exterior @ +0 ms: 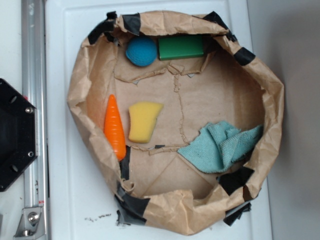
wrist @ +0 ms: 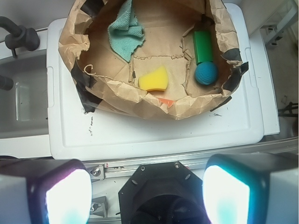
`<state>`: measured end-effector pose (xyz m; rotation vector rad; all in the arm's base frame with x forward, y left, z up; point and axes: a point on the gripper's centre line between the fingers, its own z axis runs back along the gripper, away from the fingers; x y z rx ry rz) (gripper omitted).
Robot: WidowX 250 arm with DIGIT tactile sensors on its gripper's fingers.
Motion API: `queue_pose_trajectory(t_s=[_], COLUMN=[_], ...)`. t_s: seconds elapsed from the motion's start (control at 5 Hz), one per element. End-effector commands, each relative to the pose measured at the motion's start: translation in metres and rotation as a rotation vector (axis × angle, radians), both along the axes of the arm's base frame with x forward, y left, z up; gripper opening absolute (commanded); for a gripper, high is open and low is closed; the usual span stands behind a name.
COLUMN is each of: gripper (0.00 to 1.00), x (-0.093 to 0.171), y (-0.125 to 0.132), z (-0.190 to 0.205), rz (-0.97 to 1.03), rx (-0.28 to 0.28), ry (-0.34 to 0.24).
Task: Grab the blue cloth.
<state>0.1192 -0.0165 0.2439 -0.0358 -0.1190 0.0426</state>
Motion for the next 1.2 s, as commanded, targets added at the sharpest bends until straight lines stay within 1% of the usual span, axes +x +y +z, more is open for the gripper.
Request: queue_pose_trajectory(t_s=[0.0, 0.2, 0.4, 0.6, 0.8, 1.0], gripper=[1.0, 1.0, 1.0, 1.0, 1.0, 1.0], x=[0.0, 0.043, 0.082, 0.113, 0.142, 0.171], y=[0.0, 0.003, -0.001, -0.004, 0.0, 0.009], z=[0.0, -0.033, -0.055, -0.08, -0.109, -0.129], rz=[0.0, 0.06, -0.013, -0.063, -0.119, -0.128], rx=[0.0, 0.098, 0.101, 0.09, 0.098, 0.099], ry=[0.0, -0.012, -0.128, -0.183, -0.17, -0.147])
